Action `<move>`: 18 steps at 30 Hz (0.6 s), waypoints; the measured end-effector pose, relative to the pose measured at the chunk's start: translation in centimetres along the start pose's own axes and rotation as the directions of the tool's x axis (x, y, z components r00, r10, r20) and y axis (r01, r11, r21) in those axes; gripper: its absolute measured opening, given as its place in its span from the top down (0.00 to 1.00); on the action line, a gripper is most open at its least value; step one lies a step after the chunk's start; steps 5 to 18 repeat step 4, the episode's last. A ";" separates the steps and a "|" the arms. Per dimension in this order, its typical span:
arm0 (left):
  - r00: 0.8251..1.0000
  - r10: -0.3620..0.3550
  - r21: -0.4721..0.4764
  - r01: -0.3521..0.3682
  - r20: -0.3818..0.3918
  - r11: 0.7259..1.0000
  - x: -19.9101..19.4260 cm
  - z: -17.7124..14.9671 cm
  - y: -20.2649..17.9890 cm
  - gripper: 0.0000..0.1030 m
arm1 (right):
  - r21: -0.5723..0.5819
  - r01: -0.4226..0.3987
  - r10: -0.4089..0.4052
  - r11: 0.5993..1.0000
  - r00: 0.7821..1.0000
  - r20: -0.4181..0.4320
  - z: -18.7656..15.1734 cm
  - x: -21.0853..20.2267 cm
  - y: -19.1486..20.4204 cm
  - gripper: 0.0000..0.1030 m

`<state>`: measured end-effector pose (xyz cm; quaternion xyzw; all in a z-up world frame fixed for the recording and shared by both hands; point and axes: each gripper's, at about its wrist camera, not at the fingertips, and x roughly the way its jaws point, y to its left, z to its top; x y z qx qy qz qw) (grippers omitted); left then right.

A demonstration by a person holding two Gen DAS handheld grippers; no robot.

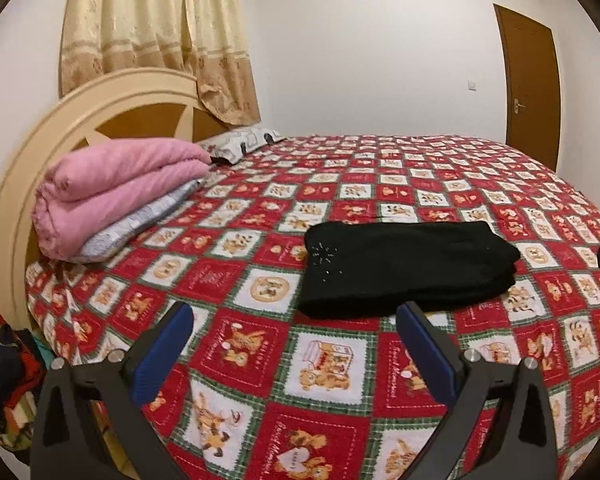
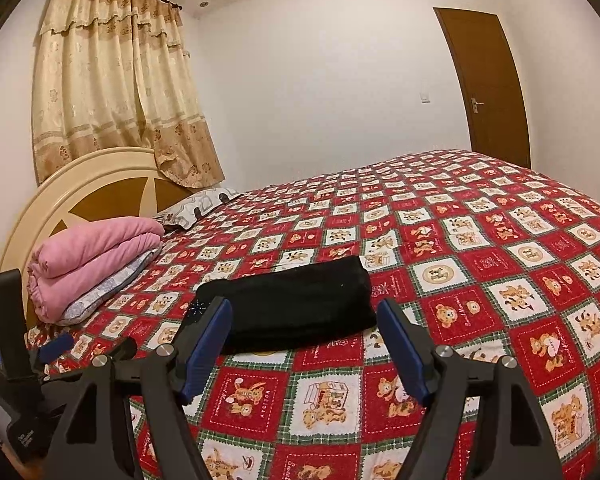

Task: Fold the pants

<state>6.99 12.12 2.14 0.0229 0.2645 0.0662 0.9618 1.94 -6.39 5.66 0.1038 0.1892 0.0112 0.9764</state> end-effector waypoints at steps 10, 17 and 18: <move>1.000 0.004 0.000 -0.004 -0.010 1.000 0.2 0.0 0.0 0.00 | 0.009 -0.005 0.005 1.000 1.000 -0.008 0.0 0.1 -0.1 0.26; 1.000 0.004 0.000 -0.004 -0.010 1.000 0.2 0.0 0.0 0.00 | 0.009 -0.005 0.005 1.000 1.000 -0.008 0.0 0.1 -0.1 0.26; 1.000 0.004 0.000 -0.004 -0.010 1.000 0.2 0.0 0.0 0.00 | 0.009 -0.005 0.005 1.000 1.000 -0.008 0.0 0.1 -0.1 0.26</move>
